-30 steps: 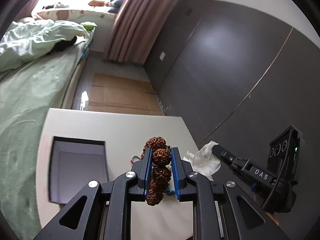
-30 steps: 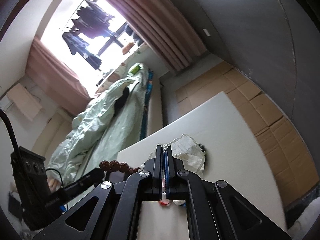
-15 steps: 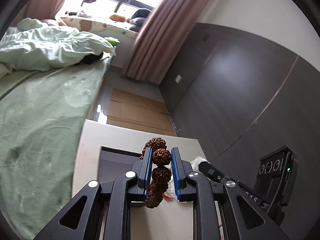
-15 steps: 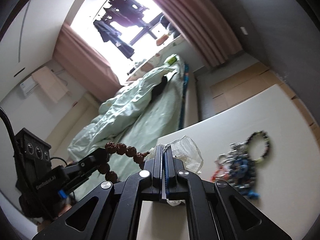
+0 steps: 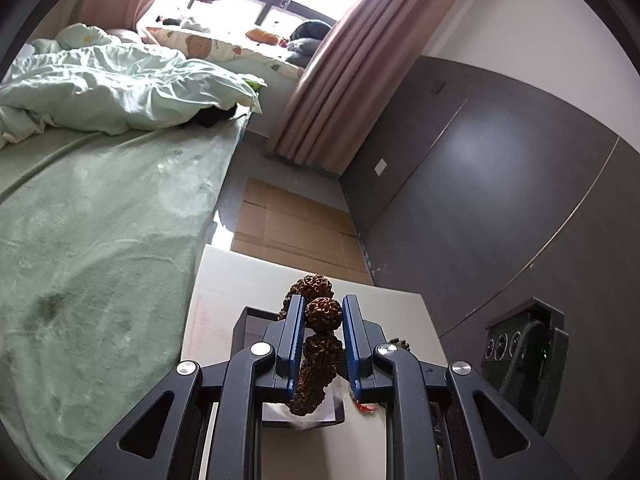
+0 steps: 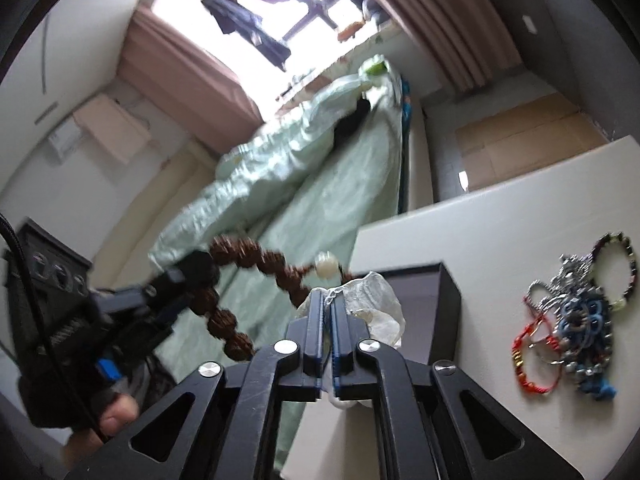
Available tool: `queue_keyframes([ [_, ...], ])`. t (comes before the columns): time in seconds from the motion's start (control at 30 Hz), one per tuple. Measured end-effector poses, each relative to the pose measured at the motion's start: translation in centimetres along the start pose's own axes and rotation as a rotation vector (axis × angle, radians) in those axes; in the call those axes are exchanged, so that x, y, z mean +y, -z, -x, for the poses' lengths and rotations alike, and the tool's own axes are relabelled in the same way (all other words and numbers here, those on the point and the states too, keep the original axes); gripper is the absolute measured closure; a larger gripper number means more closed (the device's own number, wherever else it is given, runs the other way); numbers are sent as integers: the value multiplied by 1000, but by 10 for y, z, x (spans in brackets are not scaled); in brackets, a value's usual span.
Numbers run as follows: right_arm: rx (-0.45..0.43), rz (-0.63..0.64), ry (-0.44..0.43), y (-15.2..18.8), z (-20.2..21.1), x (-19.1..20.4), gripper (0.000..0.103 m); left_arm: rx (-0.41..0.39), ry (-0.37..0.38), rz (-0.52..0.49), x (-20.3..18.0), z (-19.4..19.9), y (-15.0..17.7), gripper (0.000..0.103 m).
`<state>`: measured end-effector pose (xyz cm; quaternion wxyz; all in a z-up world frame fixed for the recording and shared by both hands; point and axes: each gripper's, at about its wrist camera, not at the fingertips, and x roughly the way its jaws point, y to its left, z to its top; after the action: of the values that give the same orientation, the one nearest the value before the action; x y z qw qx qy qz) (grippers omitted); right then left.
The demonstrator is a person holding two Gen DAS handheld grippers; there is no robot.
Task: Organize jewelry
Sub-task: 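Carry the brown bead bracelet into the black box and open the left tool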
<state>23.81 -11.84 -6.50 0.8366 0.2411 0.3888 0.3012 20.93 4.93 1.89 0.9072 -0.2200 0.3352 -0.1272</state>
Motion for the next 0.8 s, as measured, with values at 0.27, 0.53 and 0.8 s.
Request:
queue_keyframes([
  [0.27, -68, -54, 71, -6, 33, -18, 38, 79, 23, -19, -6, -18, 8, 84],
  [0.53, -81, -106, 119, 0, 58, -36, 38, 177, -69, -68, -12, -51, 20, 82],
  [0.8, -86, -99, 128, 4, 75, -39, 38, 167, -113, -20, 5, -49, 21, 35],
])
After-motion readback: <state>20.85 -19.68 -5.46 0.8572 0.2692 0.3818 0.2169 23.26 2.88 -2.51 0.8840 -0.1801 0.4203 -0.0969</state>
